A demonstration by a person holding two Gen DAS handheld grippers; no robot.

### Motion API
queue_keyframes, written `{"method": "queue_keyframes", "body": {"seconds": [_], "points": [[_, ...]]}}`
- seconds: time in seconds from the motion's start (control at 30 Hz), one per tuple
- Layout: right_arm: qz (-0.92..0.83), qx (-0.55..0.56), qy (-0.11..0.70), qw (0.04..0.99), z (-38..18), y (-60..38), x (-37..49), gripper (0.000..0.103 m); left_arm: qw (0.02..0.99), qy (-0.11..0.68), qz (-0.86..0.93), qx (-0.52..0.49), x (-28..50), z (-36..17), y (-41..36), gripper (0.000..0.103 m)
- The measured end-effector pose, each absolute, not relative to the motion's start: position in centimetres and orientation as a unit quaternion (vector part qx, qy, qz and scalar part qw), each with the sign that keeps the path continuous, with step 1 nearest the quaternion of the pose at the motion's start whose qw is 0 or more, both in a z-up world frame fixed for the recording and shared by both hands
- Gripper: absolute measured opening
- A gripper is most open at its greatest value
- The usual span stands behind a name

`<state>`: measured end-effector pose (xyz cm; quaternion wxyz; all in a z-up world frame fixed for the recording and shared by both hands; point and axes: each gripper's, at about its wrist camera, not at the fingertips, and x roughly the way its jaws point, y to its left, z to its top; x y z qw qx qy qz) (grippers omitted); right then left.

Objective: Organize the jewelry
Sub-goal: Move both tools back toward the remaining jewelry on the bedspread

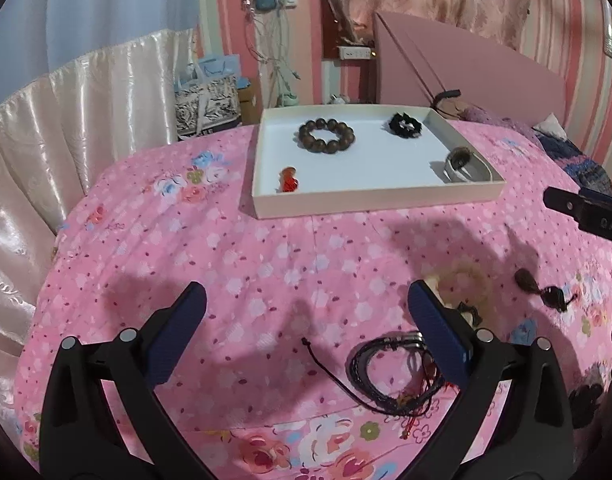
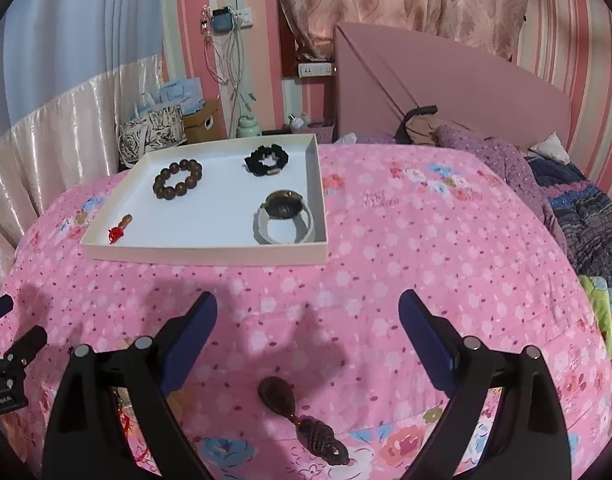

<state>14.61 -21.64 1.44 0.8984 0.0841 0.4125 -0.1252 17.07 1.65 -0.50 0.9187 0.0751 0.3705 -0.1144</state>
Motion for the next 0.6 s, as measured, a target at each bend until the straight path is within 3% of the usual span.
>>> {"method": "queue_keyframes", "body": {"seconds": [0.4, 0.6], "points": [[-0.090, 0.071, 0.434, 0.894, -0.6, -18.8, 15.1, 0.092, 0.898, 0.397, -0.153, 0.108, 16.9, -2.1, 0.0, 0.097], [-0.064, 0.075, 0.444, 0.890, -1.2, -17.7, 15.2, 0.091, 0.872, 0.449, -0.178, 0.085, 17.9, -3.5, 0.1, 0.076]]}}
